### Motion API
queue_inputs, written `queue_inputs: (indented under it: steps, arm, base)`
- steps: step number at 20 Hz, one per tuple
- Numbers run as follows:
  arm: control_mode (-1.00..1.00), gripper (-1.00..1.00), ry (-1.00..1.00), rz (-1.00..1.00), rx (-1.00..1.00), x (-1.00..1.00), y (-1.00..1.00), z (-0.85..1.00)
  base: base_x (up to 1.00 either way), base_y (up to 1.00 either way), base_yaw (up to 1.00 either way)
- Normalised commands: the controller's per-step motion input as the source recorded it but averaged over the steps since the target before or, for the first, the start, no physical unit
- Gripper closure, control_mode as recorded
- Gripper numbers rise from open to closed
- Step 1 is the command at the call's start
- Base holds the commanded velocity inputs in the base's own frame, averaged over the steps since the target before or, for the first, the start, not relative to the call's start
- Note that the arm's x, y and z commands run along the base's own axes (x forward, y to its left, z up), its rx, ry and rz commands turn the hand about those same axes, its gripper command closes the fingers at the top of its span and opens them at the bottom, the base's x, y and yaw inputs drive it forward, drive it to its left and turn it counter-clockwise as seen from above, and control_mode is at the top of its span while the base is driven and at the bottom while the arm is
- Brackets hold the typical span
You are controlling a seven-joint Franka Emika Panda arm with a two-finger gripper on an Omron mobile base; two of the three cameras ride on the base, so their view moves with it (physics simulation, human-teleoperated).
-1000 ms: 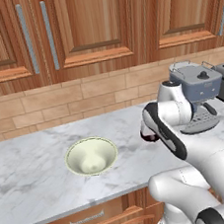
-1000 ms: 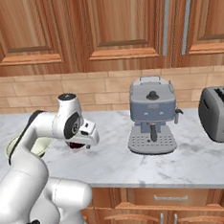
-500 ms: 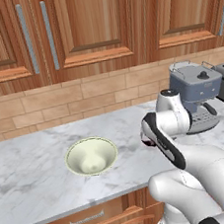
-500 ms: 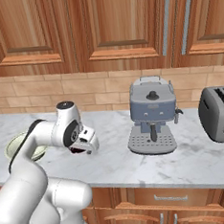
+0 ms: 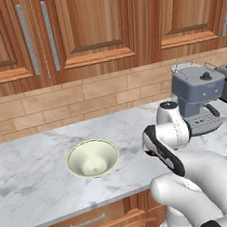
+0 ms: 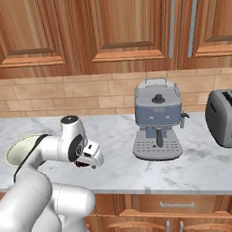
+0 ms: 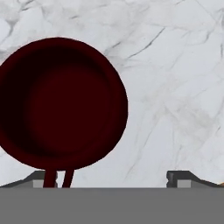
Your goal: Clear the mugs and bowl far away from the sink.
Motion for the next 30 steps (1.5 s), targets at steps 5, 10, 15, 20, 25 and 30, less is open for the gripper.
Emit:
queue_inputs:
  steps: [5,10,15,20,25,30]
  arm:
    - [-1.0,-1.0,0.07,-0.01,0.0,0.0,0.0,-0.53]
    - [-1.0,-1.0,0.14,0.0,0.0,0.0,0.02,-0.68]
    - [-1.0,-1.0,0.04,0.0,0.0,0.0,0.09,-0.63]
    - [-1.0,-1.0,-0.01,0.0,0.0,0.0,0.16,-0.4]
    - [-1.0,-1.0,-0.06,0.0,-0.01,-0.06,0.36,0.34]
    - [-1.0,-1.0,-0.11,0.0,-0.02,-0.09,0.21,0.42]
  base:
    - [0.0,0.0,0.0]
    - [0.0,0.0,0.0]
    - [0.0,0.0,0.0]
    - [0.0,0.0,0.0]
    - [0.0,0.0,0.0]
    - [0.0,0.0,0.0]
